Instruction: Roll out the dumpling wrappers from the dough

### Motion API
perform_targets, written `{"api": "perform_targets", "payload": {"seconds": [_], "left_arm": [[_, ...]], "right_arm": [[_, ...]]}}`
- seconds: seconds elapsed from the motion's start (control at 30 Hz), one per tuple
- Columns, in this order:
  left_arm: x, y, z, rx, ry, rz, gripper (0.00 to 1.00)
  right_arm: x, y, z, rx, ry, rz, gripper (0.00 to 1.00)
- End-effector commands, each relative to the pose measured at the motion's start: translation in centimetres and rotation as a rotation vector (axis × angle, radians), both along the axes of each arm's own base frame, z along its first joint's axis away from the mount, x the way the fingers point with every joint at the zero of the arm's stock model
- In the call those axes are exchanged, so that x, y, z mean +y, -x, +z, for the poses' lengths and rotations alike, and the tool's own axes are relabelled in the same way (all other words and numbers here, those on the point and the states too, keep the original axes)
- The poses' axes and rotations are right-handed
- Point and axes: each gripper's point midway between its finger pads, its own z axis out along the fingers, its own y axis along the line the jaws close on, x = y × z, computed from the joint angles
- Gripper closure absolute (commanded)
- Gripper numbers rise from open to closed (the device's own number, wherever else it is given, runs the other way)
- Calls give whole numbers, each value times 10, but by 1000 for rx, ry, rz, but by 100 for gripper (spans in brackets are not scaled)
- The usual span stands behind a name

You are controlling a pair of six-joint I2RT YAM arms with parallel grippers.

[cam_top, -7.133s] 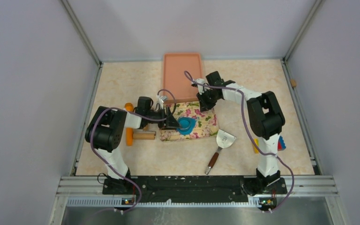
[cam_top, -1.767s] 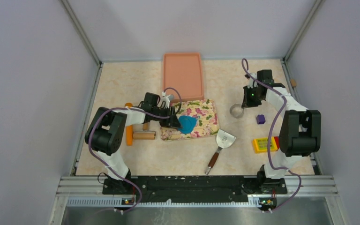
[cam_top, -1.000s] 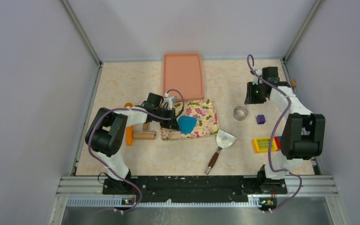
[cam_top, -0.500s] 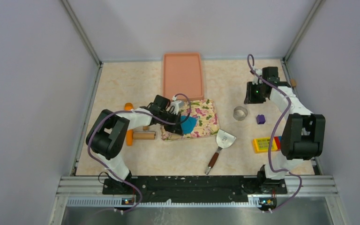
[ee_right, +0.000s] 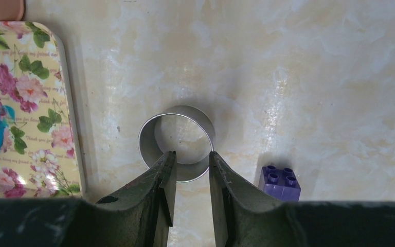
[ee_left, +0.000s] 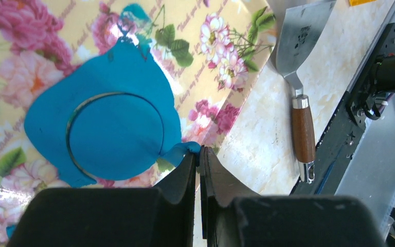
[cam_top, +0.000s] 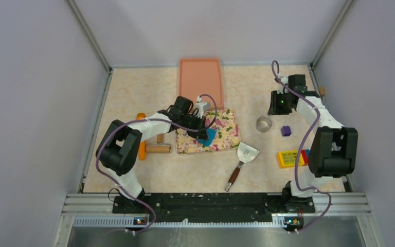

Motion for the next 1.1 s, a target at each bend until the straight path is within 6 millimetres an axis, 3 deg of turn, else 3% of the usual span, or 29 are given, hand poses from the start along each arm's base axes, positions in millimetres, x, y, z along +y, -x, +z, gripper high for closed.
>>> {"api": "perform_targets", "payload": {"seconds": [0.0, 0.23, 0.6, 0.8, 1.07], "left_arm": [[-15, -8, 12, -41, 34, -44, 91], [-37, -18, 16, -39, 61, -78, 91], [-56, -70, 37, -137, 74, -80, 92], [-41, -102, 45, -196, 65, -28, 94], [10, -146, 58, -247, 41, 94, 94]], "right_arm": [[0, -5, 19, -64, -14, -9, 69], [0, -3, 18, -61, -15, -8, 69], [0, 3, 19, -60, -11, -9, 69], [1, 4, 19, -60, -18, -6, 69], [4, 2, 20, -59, -34, 2, 69]]}}
